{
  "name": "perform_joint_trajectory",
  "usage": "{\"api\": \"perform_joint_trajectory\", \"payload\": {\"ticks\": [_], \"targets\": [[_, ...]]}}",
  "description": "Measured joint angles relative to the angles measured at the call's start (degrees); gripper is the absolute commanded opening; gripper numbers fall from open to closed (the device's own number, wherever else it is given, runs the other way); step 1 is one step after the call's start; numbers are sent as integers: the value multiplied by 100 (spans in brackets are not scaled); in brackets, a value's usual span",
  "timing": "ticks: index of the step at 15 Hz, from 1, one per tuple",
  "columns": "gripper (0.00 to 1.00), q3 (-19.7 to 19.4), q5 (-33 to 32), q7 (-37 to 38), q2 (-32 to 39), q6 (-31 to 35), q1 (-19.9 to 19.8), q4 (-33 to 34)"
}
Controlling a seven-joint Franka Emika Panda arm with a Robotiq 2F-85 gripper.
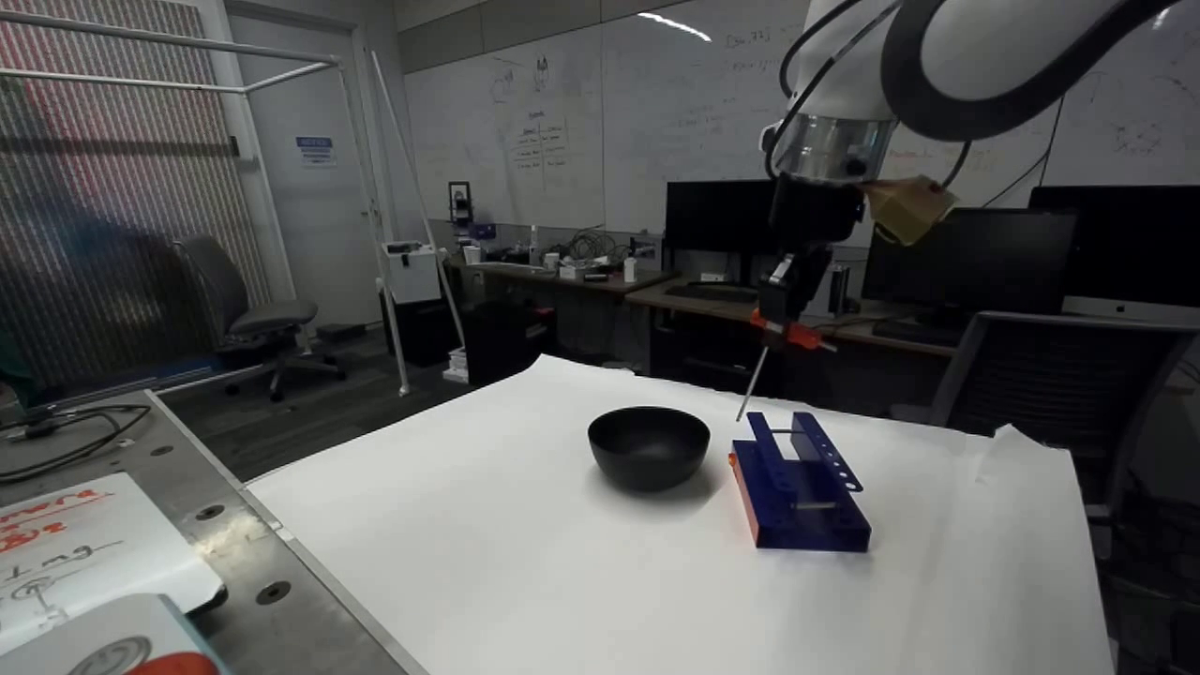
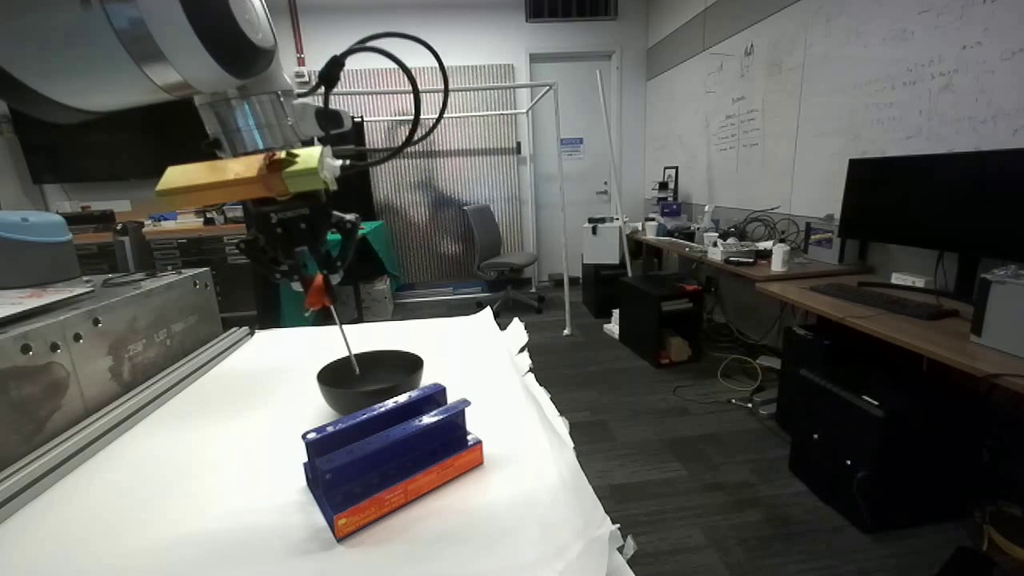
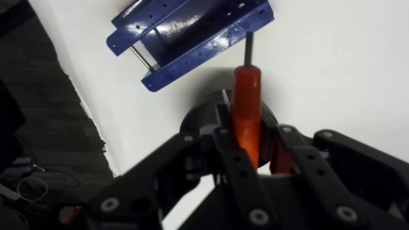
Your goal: Put the metal object with the orange handle in the bowl
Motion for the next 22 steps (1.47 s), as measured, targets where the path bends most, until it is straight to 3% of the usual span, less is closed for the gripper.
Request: {"api": "perform_joint_trajectory", "payload": {"ticks": [5,9,14,16,18,20,21,22], "targets": [[5,-45,173,1218,713,1227,-8,58],[5,-167,-191,2328,1114,2013,39,162],[5,-446,-440,3093,1768,2235,290,513],[11,-543,-440,3219,2040,2270,427,695],[8,-657,-445,3318,2274,2296,585,886],[24,-785,-451,3391,2457,2298,752,1066],[47,-837,-452,3416,2530,2297,821,1145],[48,-887,-452,3435,2596,2297,879,1215]]}}
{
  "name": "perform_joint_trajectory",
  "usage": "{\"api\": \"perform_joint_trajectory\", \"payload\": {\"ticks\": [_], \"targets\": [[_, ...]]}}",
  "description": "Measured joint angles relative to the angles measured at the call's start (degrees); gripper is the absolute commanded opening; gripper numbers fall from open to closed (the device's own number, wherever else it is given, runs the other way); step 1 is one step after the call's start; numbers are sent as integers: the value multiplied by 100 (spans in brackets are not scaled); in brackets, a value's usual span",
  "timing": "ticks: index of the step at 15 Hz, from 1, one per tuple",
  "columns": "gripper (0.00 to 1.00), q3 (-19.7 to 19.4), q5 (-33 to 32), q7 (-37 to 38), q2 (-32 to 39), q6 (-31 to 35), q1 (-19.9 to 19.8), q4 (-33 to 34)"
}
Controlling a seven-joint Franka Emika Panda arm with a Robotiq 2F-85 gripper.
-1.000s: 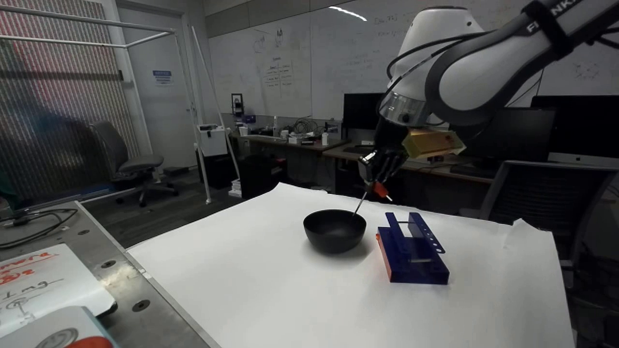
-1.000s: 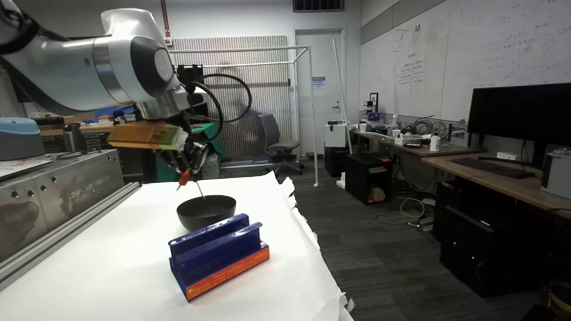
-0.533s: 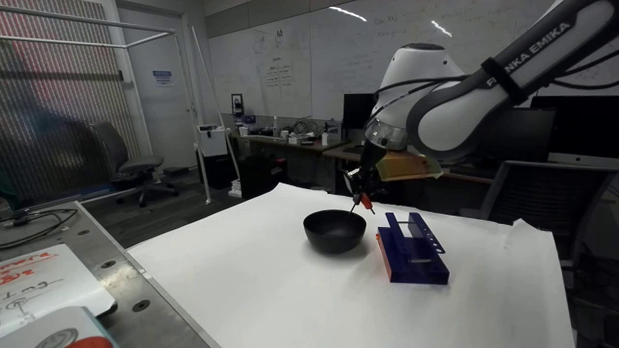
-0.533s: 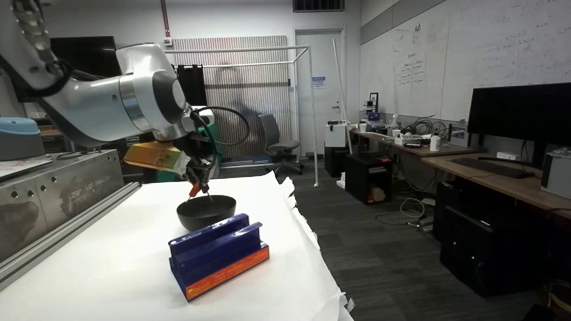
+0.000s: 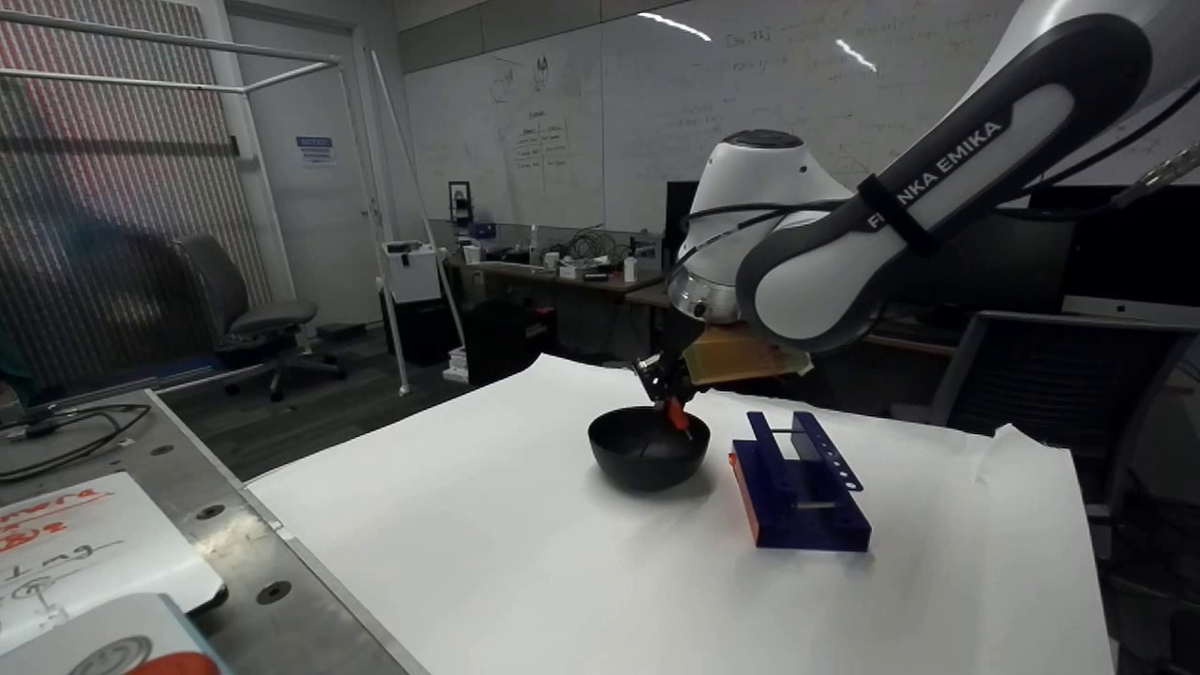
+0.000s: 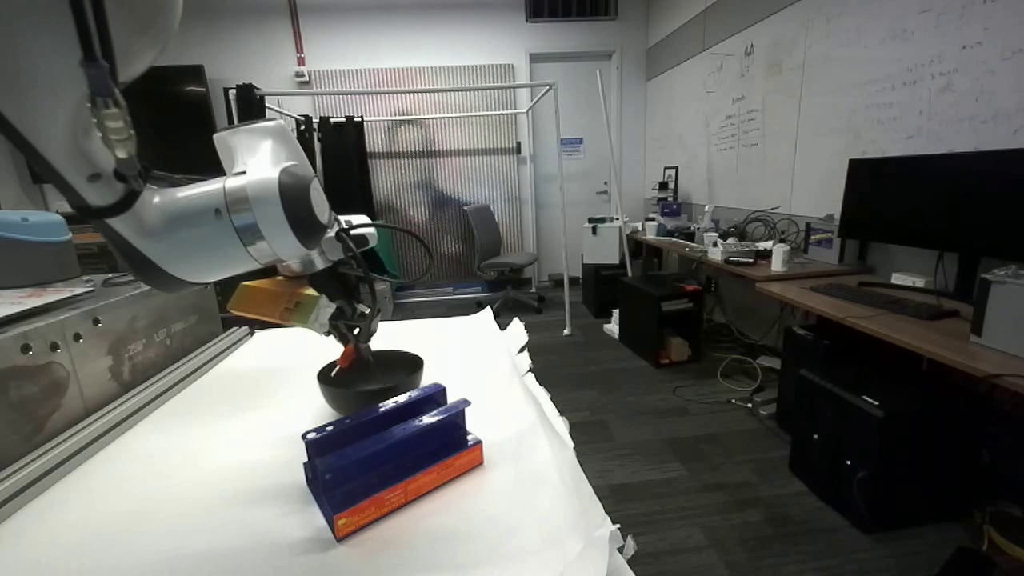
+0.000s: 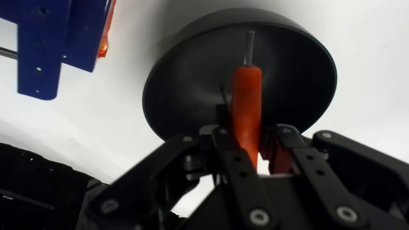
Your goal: Put the metal object with the orange handle in the bowl
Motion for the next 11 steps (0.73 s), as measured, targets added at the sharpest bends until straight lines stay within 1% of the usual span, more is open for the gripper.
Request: {"api": "perform_joint_trajectory", "payload": {"ticks": [1,2,5,7,8,10,11], "targets": [[50,-44,0,16,56,-2,48,63],[56,-85,0,27,105,-5,87,115],[81,-167,0,32,204,-14,138,225],[95,-194,0,32,245,-22,144,272],[99,-201,0,32,248,-35,144,285],[100,-203,0,30,244,-125,145,333],[100,-192,23,16,222,-301,145,371]]}}
